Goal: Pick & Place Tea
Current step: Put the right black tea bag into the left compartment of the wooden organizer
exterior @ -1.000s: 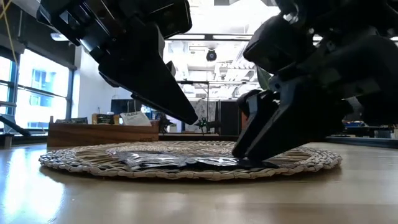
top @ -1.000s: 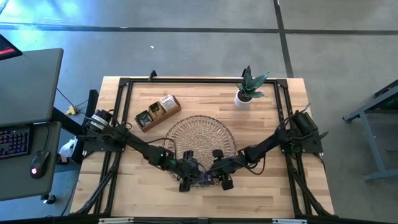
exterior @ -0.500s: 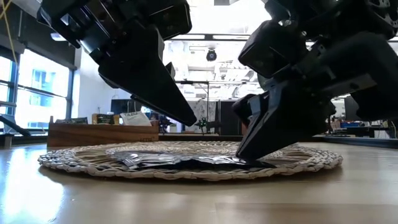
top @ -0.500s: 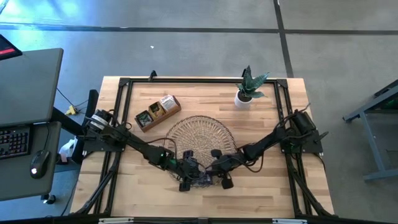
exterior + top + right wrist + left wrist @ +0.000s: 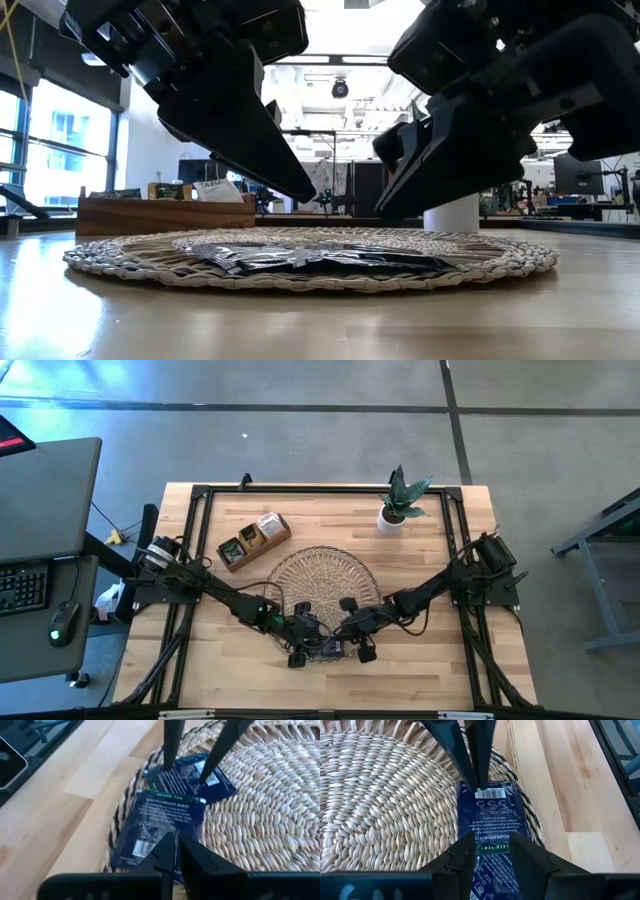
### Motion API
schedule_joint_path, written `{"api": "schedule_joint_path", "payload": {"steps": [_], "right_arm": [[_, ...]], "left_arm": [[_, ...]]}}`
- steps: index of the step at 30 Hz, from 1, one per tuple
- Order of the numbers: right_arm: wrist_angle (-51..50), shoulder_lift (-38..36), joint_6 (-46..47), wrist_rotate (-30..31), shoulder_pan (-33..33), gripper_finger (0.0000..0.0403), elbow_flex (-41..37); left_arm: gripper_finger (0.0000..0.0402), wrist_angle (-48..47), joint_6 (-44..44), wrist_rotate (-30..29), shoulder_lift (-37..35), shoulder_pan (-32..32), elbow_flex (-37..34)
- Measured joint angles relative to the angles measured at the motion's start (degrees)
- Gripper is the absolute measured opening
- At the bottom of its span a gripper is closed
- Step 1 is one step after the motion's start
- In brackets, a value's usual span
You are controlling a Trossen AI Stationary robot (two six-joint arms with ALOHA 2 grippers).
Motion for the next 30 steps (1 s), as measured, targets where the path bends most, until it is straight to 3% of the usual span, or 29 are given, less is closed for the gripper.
{"api": "schedule_joint_path", "payload": {"steps": [4, 11, 17, 22, 30], "right_arm": [[0.72, 0.00, 1.47, -2.06, 0.00, 0.0071, 0.01], [2.49, 1.79, 1.09, 1.50, 0.09, 0.0165, 0.05], [3.23, 4.94, 1.55, 1.76, 0.09, 0.0198, 0.25], [2.62, 5.35, 1.10, 1.73, -0.17, 0.0160, 0.27], [1.45, 5.40, 1.09, -0.99, -0.28, 0.0013, 0.27]], "left_arm": [[0.0119, 0.01, -0.38, 0.00, 0.00, 0.00, 0.00], [0.0119, 0.15, -0.57, 0.00, -0.02, 0.00, 0.00], [0.0119, 0.15, -0.57, -0.01, -0.02, 0.00, 0.00], [0.0119, 0.15, -0.55, -0.02, -0.02, 0.00, 0.00], [0.0119, 0.07, -0.50, 0.00, -0.02, 0.00, 0.00]]}}
